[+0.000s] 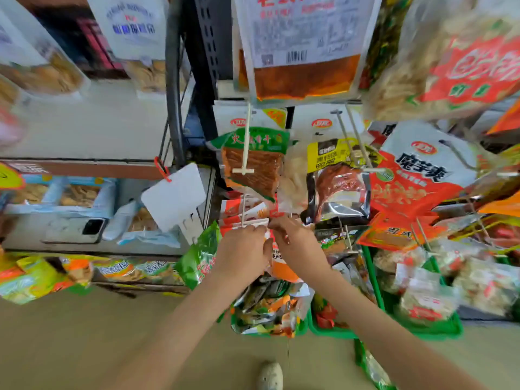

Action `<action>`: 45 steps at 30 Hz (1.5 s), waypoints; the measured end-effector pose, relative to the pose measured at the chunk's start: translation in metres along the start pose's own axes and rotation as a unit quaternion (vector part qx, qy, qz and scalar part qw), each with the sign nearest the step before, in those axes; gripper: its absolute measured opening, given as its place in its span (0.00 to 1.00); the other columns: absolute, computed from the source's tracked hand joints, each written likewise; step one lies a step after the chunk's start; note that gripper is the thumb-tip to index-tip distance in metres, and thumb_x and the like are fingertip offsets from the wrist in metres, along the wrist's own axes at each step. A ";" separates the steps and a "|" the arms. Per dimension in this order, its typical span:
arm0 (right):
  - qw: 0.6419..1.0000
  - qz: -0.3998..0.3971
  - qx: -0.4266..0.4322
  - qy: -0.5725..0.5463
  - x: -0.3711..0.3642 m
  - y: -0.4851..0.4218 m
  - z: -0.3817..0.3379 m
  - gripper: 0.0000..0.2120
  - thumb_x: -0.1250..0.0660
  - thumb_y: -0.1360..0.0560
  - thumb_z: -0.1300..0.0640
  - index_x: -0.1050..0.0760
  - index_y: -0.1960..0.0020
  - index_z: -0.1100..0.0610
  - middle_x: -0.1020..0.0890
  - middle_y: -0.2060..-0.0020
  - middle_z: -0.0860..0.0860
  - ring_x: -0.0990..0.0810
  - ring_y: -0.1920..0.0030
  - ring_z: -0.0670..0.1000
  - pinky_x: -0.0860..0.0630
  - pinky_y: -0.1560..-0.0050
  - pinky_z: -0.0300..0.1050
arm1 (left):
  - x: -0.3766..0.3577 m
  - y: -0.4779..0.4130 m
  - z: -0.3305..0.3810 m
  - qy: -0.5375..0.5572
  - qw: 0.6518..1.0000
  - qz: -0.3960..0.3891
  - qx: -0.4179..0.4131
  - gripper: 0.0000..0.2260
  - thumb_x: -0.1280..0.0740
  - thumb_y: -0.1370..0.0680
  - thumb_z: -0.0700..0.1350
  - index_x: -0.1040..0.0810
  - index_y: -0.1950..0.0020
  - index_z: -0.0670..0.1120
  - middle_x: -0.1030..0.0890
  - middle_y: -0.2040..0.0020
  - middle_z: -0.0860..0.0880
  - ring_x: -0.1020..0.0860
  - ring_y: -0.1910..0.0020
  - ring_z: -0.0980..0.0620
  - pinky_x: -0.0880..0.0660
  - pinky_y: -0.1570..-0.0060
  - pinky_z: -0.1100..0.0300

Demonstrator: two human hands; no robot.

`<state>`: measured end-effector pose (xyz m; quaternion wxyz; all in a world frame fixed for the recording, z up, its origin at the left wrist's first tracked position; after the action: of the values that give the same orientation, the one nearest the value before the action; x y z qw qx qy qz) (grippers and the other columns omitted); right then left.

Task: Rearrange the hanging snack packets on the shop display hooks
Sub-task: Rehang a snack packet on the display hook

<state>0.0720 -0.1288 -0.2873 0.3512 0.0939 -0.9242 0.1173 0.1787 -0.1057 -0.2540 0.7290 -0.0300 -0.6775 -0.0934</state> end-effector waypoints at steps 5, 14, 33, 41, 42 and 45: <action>0.997 0.044 0.060 0.004 0.092 0.000 -0.061 0.10 0.40 0.23 0.62 0.25 0.43 0.58 0.20 0.52 0.55 0.22 0.55 0.54 0.27 0.57 0.45 | 0.095 0.014 0.030 0.080 0.989 0.122 -0.018 0.12 0.46 0.20 0.52 0.25 0.50 0.48 0.21 0.56 0.51 0.20 0.56 0.47 0.26 0.64 0.55; 0.999 -0.021 0.046 -0.003 0.139 -0.045 -0.111 0.26 0.40 0.23 0.65 0.45 0.27 0.57 0.32 0.33 0.54 0.27 0.39 0.57 0.33 0.50 0.40 | 0.169 -0.014 0.003 0.066 0.975 0.210 0.021 0.19 0.40 0.23 0.37 0.32 0.32 0.45 0.27 0.41 0.46 0.27 0.44 0.45 0.29 0.49 0.53; 0.972 -0.063 -0.046 0.220 0.073 -0.112 -0.102 0.13 0.43 0.24 0.66 0.29 0.40 0.62 0.30 0.39 0.58 0.27 0.41 0.59 0.26 0.44 0.51 | 0.146 -0.082 -0.035 -0.059 0.994 0.081 -0.049 0.29 0.42 0.27 0.30 0.36 0.28 0.51 0.34 0.29 0.51 0.39 0.29 0.51 0.50 0.28 0.53; 0.981 -0.057 0.056 0.177 0.087 -0.061 -0.128 0.14 0.44 0.23 0.66 0.26 0.41 0.65 0.26 0.45 0.62 0.27 0.45 0.60 0.30 0.46 0.51 | 0.150 -0.040 -0.052 0.138 0.989 0.017 -0.050 0.22 0.40 0.20 0.41 0.39 0.29 0.57 0.21 0.42 0.54 0.23 0.47 0.54 0.25 0.48 0.57; 0.981 -0.061 0.059 0.174 0.087 -0.055 -0.132 0.13 0.44 0.23 0.66 0.26 0.41 0.65 0.25 0.45 0.63 0.27 0.44 0.61 0.30 0.45 0.52 | 0.156 -0.033 -0.049 0.140 0.989 0.021 -0.052 0.22 0.39 0.20 0.41 0.38 0.29 0.56 0.21 0.41 0.55 0.23 0.46 0.55 0.26 0.47 0.59; 0.975 -0.070 0.079 0.196 0.092 -0.039 -0.140 0.12 0.45 0.22 0.64 0.25 0.43 0.65 0.24 0.47 0.62 0.26 0.46 0.60 0.30 0.49 0.50 | 0.168 -0.016 -0.036 0.091 0.993 0.023 -0.073 0.21 0.38 0.21 0.42 0.37 0.29 0.54 0.24 0.37 0.55 0.25 0.41 0.54 0.27 0.43 0.57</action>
<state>0.1027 -0.1348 -0.1179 0.5240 0.1607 -0.8164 0.1817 0.2223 -0.1440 -0.0917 0.7856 -0.0905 -0.5986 -0.1279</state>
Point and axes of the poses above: each hand's wrist, its own y-axis away from the middle knuckle, its own x-axis out of the back of the hand, z = x × y, the point moved 5 cm from there along -y, towards the middle knuckle
